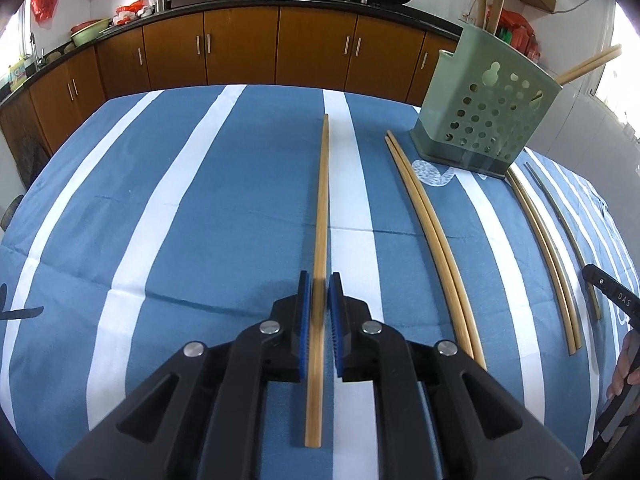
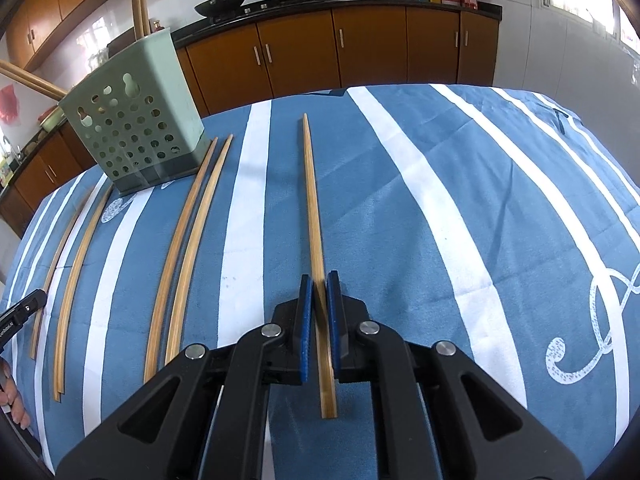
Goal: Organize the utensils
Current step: 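Grasp a chopstick with the right tool while the left tool grasps another, then hold the chopsticks and lift them off the cloth with both tools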
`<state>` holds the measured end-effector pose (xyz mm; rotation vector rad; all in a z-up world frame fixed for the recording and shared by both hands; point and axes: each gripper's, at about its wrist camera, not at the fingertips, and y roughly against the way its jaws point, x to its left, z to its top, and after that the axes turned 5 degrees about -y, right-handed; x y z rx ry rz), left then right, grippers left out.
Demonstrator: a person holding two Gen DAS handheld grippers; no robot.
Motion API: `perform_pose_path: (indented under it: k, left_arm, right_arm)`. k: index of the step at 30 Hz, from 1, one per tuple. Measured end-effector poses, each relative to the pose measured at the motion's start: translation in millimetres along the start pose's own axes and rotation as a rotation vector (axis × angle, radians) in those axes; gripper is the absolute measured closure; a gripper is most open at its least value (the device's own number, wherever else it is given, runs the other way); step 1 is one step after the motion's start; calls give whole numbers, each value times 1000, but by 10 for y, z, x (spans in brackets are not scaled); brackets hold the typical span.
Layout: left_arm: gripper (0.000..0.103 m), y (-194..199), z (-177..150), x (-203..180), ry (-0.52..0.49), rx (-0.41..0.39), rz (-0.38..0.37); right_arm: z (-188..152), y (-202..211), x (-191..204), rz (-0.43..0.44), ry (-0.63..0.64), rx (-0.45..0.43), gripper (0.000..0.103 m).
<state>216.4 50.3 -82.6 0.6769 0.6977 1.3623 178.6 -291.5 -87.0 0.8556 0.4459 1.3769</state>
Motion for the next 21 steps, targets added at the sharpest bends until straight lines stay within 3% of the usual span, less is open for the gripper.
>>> perform_pose_path:
  k: [21]
  left_arm:
    - [91, 0, 6, 9, 7, -1, -6]
  right_arm:
    - [-2, 1, 5, -1, 0, 0, 94]
